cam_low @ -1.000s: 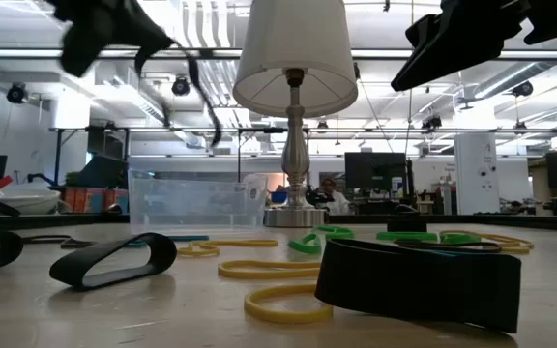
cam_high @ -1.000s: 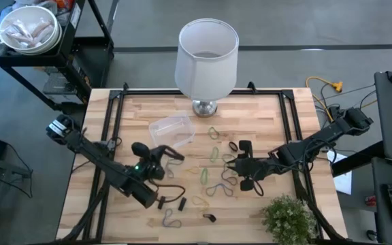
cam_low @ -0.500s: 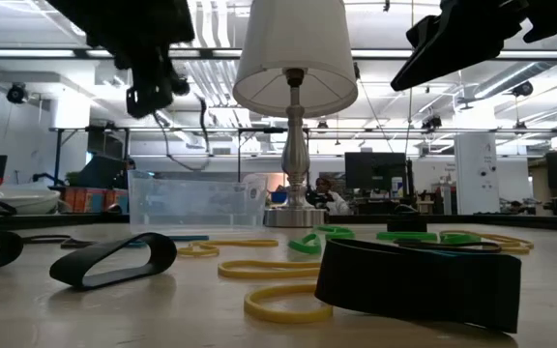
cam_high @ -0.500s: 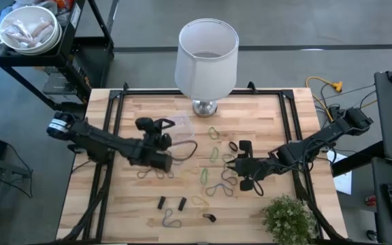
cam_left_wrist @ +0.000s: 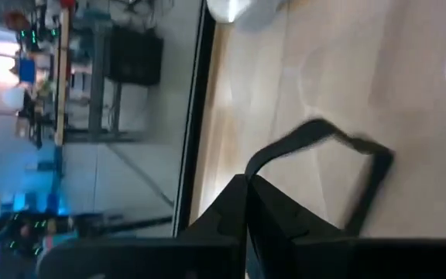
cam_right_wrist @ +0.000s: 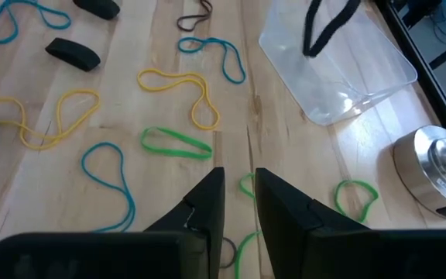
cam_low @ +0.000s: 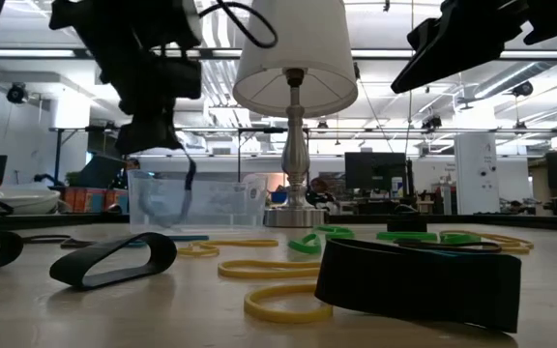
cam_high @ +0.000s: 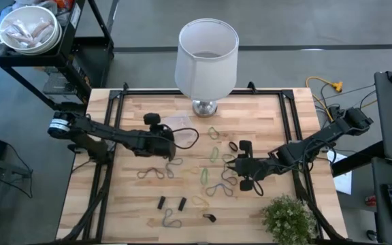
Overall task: Pick and place rubber bands into bin
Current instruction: Put the black rubber band into the transparent bin, then put the purple rubber band into the transparent bin
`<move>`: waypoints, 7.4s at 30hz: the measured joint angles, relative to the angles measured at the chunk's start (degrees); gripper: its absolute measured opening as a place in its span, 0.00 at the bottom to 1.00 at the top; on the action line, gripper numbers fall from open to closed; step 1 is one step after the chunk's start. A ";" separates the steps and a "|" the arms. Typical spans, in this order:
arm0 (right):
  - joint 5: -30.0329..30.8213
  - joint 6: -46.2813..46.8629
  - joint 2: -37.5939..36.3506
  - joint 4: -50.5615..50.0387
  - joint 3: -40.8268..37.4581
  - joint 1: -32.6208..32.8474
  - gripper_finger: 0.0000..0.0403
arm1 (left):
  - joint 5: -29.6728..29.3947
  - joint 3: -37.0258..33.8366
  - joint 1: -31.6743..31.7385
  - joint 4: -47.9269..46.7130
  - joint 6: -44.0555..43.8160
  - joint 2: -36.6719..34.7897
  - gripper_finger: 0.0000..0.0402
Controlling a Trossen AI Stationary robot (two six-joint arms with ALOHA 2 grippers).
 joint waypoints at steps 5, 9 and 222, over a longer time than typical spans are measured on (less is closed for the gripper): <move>-0.02 1.25 0.00 -0.02 -0.08 0.00 0.17 | 0.60 0.00 0.52 6.02 4.62 -0.23 0.00; -0.04 1.37 0.00 -0.02 -0.31 0.00 0.17 | 6.74 0.00 1.56 6.51 5.48 -0.76 0.00; -13.40 -0.57 0.15 -21.08 18.46 -0.85 0.16 | 33.05 -24.56 -23.32 11.00 -43.47 -8.89 0.27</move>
